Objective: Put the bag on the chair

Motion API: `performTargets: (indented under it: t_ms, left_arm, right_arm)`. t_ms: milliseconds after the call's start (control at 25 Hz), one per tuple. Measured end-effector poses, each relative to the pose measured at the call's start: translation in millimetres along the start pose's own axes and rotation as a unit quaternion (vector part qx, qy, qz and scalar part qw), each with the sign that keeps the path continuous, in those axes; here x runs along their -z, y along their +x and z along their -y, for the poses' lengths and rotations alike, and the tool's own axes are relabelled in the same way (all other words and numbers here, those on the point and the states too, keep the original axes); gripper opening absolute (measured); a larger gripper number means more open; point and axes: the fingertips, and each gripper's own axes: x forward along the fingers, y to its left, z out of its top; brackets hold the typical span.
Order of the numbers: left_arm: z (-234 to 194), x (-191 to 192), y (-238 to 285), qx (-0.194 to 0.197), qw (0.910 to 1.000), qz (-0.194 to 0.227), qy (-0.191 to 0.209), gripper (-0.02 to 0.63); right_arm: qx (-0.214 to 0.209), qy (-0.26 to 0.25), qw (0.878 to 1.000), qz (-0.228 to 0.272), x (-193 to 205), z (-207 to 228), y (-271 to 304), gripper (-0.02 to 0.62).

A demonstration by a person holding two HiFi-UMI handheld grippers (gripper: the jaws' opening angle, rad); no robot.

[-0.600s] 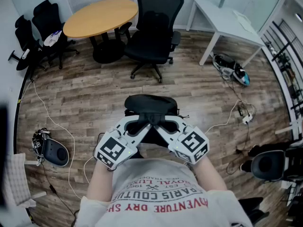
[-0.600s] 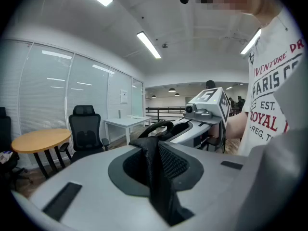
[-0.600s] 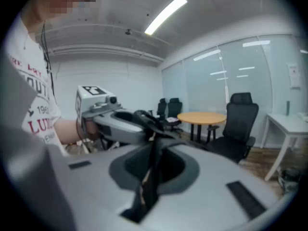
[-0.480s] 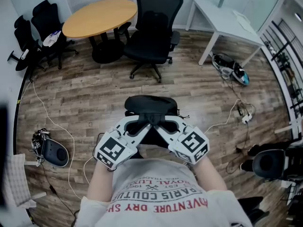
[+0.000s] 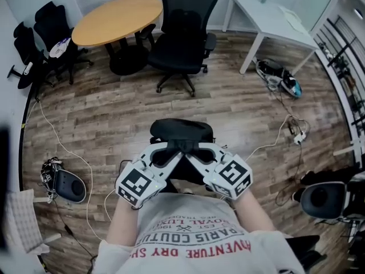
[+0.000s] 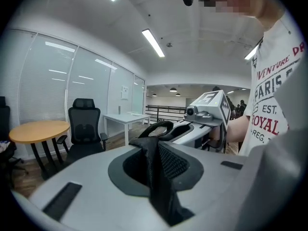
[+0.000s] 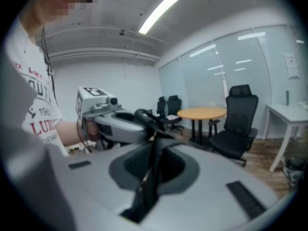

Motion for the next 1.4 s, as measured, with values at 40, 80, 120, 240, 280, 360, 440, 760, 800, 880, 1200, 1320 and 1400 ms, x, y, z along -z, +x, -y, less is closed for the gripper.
performTargets:
  t_ms: [40, 80, 120, 240, 280, 360, 440, 760, 800, 880, 1200, 1320, 1400]
  left_arm:
    - [-4, 3, 0, 0.001, 1.0, -0.003, -0.003, 0.074]
    - [-9, 5, 0, 0.002, 1.0, -0.005, -0.006, 0.074]
    - [-16, 8, 0, 0.003, 0.9999, -0.006, -0.012, 0.074]
    - [-39, 12, 1, 0.011, 0.9994, -0.001, -0.034, 0.074]
    - [-48, 13, 1, 0.014, 0.9992, 0.001, -0.038, 0.074]
    - [-70, 13, 3, 0.016, 0.999, 0.003, -0.042, 0.074]
    - [-94, 12, 5, 0.021, 0.9987, 0.006, -0.045, 0.074]
    - [-193, 1, 14, 0.055, 0.9979, 0.007, -0.033, 0.074]
    - [-205, -2, 15, 0.059, 0.9979, 0.007, -0.027, 0.074]
    - [-226, -9, 18, 0.064, 0.9978, 0.006, -0.017, 0.074]
    - [-305, -24, 24, 0.055, 0.9984, 0.001, -0.009, 0.074]
    - [-334, -28, 34, 0.044, 0.9989, 0.003, -0.019, 0.074]
    - [-351, -29, 41, 0.036, 0.999, 0.005, -0.024, 0.074]
  right_arm:
    - [-0.001, 0.003, 1.0, -0.003, 1, 1, 4, 0.049]
    - [-0.002, 0.005, 1.0, -0.005, 2, 4, 10, 0.049]
    - [-0.002, 0.008, 1.0, -0.007, 2, 6, 16, 0.049]
    - [-0.002, 0.017, 1.0, -0.009, -1, 16, 36, 0.049]
    - [-0.002, 0.019, 1.0, -0.009, -3, 20, 43, 0.048]
    - [0.002, 0.022, 1.0, -0.009, -10, 31, 61, 0.048]
    - [0.007, 0.025, 1.0, -0.009, -17, 43, 80, 0.049]
    - [0.03, 0.035, 0.999, -0.008, -58, 95, 155, 0.049]
    - [0.033, 0.037, 0.999, -0.007, -64, 102, 163, 0.048]
    - [0.04, 0.039, 0.998, -0.004, -75, 115, 178, 0.049]
    - [0.054, 0.048, 0.997, 0.009, -112, 156, 237, 0.049]
    - [0.043, 0.049, 0.998, 0.009, -122, 178, 256, 0.049]
    - [0.033, 0.048, 0.998, 0.01, -126, 192, 267, 0.049]
